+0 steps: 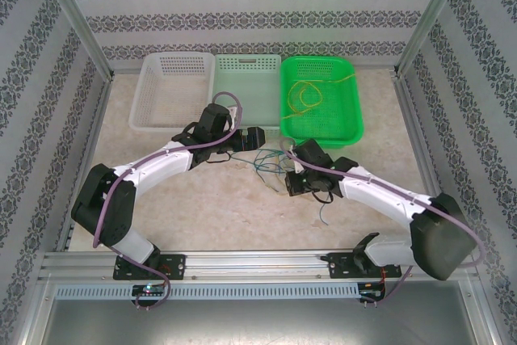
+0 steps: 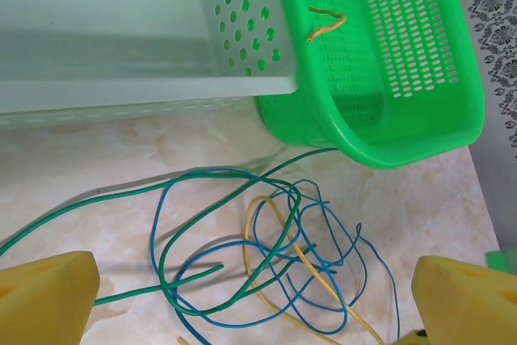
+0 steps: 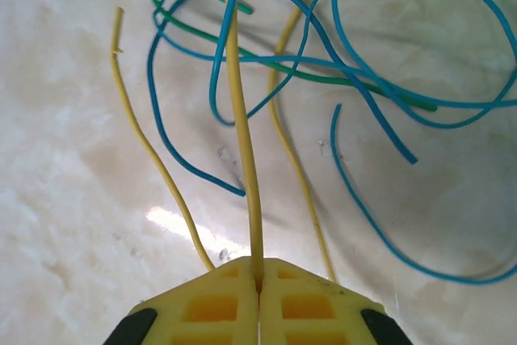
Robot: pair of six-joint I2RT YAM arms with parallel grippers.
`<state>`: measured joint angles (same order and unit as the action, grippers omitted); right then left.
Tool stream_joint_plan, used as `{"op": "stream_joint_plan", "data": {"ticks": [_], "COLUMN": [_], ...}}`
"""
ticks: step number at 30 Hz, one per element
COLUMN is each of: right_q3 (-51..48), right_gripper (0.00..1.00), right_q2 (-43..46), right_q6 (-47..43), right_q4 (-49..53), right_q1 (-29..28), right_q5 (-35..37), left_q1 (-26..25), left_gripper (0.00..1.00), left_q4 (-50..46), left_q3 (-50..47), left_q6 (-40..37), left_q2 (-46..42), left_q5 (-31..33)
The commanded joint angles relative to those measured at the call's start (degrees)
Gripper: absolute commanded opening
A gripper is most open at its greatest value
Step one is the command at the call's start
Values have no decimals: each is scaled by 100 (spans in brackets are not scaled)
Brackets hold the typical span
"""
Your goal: Untangle the cables
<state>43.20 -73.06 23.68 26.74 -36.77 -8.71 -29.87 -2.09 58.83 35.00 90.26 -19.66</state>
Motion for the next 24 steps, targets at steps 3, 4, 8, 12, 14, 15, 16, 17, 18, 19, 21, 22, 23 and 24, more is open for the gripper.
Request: {"op": "stream_joint_plan", "data": {"ticks": [3, 4, 8, 12, 14, 15, 16, 17, 18, 19, 21, 22, 23, 24], "right_q3": [517, 614, 985, 1434, 1595, 1662, 1715, 1734, 1736, 1729, 1707, 1687, 1660, 1649], "right_gripper": [2, 2, 0, 0, 0, 0, 0, 0, 0, 0, 0, 0, 0, 0], "right_q2": [502, 561, 661, 737, 822, 853, 900, 936, 961, 974, 973, 955, 921, 910], "right_q6": [-452, -482, -624, -858, -931, -973, -1024, -1054, -1082, -1109, -1087, -1065, -1038, -1026], "right_q4": [653, 671, 848, 1186, 1212, 1211, 1211, 1198, 1186, 1148, 1065, 1016, 950, 910], "right_q1": [203, 243, 363, 506, 619, 668, 711, 753, 768, 794, 812, 812, 816, 814], "right_q5": [-505, -607, -969, -1238, -1437, -1528, -1590, -1586, -1573, -1576, -1623, -1691, -1781, -1826], "left_q1": [102, 99, 94, 88, 99, 103, 102, 91, 100, 100, 98, 98, 92, 97], "left_gripper": [100, 100, 100, 100, 99, 100, 100, 100, 100, 100, 100, 100, 100, 100], "left_q4": [274, 287, 325, 310, 327, 331, 362, 404, 444, 503, 617, 670, 740, 789], "left_q3": [65, 82, 84, 72, 67, 68, 61, 52, 43, 26, 11, -3, -10, -16], "left_q6": [83, 83, 52, -16, -37, -47, -46, -46, -47, -40, -33, -30, -24, -20], "left_q2": [-28, -12, -56, -124, -144, -154, -169, -181, -188, -195, -195, -193, -201, -186], "left_q5": [-156, -190, -234, -196, -179, -189, -196, -211, -235, -279, -365, -408, -444, -480]}}
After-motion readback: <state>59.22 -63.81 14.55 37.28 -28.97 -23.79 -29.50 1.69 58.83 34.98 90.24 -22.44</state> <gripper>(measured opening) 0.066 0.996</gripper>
